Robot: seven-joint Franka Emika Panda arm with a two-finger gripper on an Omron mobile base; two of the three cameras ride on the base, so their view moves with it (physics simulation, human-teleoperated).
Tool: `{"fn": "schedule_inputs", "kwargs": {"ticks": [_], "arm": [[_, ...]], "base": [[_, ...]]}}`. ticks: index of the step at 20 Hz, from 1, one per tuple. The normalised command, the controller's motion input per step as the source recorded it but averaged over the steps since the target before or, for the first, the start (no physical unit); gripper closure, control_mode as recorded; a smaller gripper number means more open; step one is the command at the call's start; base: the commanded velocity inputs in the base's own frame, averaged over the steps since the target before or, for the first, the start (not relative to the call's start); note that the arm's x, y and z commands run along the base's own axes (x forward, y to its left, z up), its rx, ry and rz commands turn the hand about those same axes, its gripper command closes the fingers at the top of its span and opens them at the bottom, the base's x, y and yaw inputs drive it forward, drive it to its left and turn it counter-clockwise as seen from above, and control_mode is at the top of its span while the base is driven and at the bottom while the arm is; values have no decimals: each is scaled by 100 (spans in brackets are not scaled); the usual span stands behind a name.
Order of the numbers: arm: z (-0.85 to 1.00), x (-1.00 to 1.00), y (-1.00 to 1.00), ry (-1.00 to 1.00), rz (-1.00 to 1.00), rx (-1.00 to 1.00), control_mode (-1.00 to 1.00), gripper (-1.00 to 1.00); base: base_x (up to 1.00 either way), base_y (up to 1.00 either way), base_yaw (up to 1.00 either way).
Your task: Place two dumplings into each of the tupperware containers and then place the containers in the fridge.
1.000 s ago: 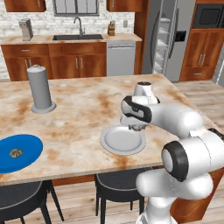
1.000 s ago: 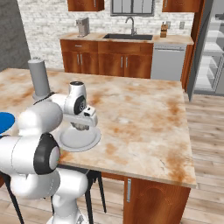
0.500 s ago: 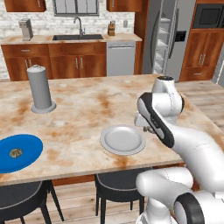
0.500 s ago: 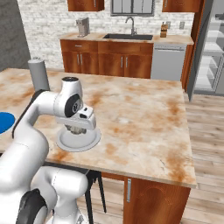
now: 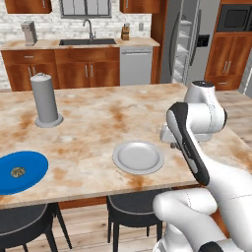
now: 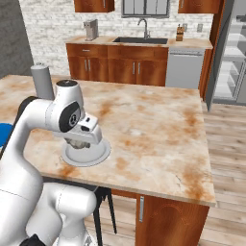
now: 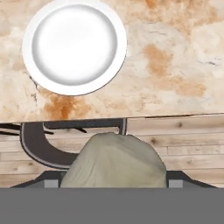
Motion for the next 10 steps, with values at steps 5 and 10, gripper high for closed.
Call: {"fn": "schedule_inputs", "kwargs": {"ticks": [5, 10], "arm": [[41, -33, 0, -3, 0, 0, -100, 100], [10, -11, 2, 0, 0, 0, 100, 100]], "base": [[0, 0, 0], [-16, 0, 0]]}}
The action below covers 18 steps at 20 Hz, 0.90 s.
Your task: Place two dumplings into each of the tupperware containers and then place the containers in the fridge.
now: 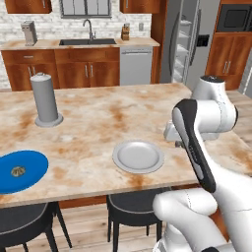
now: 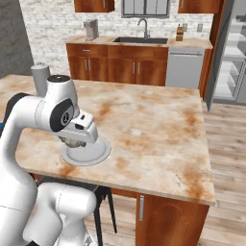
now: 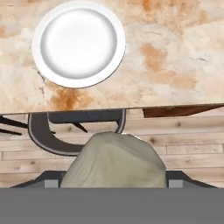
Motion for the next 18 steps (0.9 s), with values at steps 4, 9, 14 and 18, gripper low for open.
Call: {"fn": "schedule_inputs", "kwargs": {"ticks": [4, 9, 14, 18], "arm": [[0, 0, 0, 0, 0, 0, 100, 100], [0, 0, 0, 0, 0, 0, 100, 100], [0, 0, 0, 0, 0, 0, 100, 100], [0, 0, 0, 0, 0, 0, 100, 100]], "base": [[-100, 36, -3], [-37, 100, -7], [1, 100, -8], [0, 100, -2]]}}
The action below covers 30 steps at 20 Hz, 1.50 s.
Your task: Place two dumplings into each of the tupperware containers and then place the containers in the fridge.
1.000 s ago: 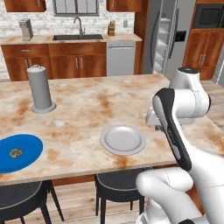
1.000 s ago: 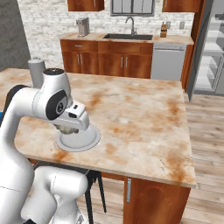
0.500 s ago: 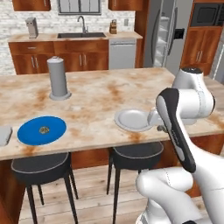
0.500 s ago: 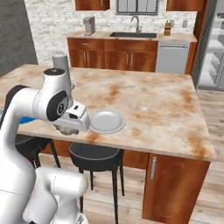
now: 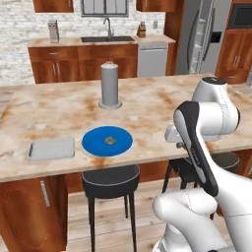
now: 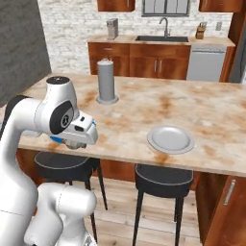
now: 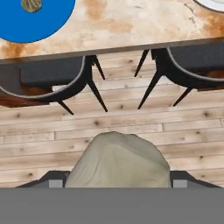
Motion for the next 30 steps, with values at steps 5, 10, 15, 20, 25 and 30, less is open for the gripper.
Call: {"fn": "schedule_inputs", "kwargs": {"ticks": [5, 10, 15, 20, 25, 30], "arm": [[0, 0, 0, 0, 0, 0, 100, 100], [0, 0, 0, 0, 0, 0, 100, 100], [0, 0, 0, 0, 0, 0, 100, 100], [0, 0, 0, 0, 0, 0, 100, 100], [0, 0, 0, 0, 0, 0, 100, 100], [0, 0, 0, 0, 0, 0, 100, 100]], "base": [[0, 100, 0], [9, 96, 0], [56, -12, 0], [54, -9, 0], [29, 68, 0], [47, -1, 0]]}}
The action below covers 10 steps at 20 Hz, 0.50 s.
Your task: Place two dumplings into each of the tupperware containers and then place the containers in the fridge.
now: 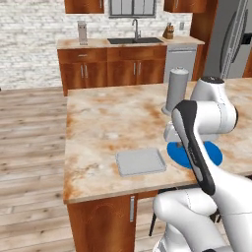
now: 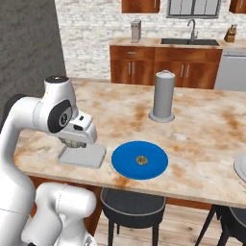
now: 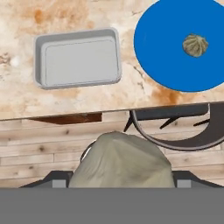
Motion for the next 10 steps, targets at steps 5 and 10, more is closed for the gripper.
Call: {"fn": "schedule_inputs", "kwargs": {"ticks": [5, 10], "arm": [[0, 0, 0, 0, 0, 0, 100, 100], [-2, 31, 0, 3, 0, 0, -100, 100]], "base": [[32, -29, 0], [32, -11, 0]]}}
